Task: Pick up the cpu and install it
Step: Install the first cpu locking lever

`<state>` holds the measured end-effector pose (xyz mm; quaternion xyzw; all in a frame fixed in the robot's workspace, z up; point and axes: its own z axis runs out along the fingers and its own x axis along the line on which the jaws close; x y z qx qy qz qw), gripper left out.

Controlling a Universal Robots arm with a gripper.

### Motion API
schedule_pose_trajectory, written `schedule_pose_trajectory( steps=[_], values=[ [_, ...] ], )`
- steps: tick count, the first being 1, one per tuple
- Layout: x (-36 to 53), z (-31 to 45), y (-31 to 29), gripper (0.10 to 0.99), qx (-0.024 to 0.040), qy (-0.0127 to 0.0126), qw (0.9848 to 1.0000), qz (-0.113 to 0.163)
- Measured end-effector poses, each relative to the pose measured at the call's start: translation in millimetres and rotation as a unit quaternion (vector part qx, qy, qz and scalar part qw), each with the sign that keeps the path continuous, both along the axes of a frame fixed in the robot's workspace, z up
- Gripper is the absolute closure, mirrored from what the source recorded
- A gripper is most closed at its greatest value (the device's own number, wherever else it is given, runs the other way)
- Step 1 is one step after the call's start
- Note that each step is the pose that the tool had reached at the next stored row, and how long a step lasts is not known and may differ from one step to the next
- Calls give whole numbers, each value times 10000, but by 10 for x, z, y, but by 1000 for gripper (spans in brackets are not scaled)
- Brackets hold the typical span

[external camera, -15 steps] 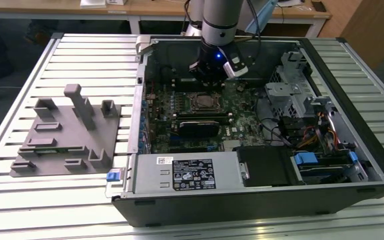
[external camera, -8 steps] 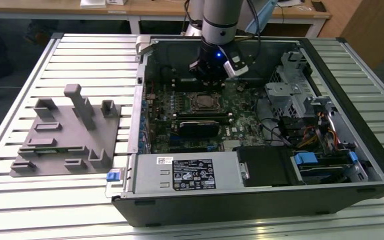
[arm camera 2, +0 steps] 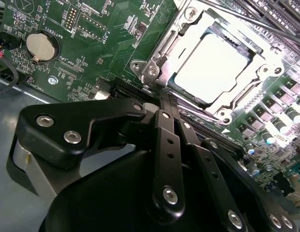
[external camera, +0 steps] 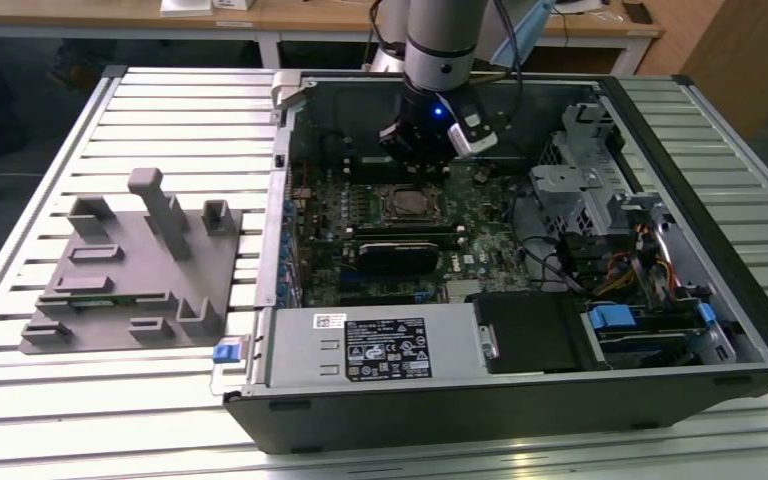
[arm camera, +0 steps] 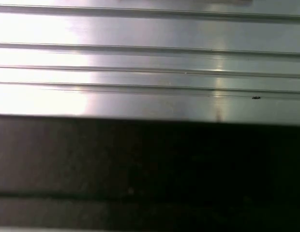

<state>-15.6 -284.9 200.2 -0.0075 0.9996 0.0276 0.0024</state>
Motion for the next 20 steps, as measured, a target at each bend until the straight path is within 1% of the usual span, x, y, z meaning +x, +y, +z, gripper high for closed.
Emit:
schedule_pose_trajectory(
  steps=[6,13,14,18,20],
  values=[
    [0,-3,0,980,-6,0,10000,0],
    [1,19,1,980,-6,-1,10000,0],
    [2,19,1,980,-18,-1,10000,0],
    [4,12,0,980,-117,0,9999,0],
    [5,5,0,980,-156,0,9999,0]
  ],
)
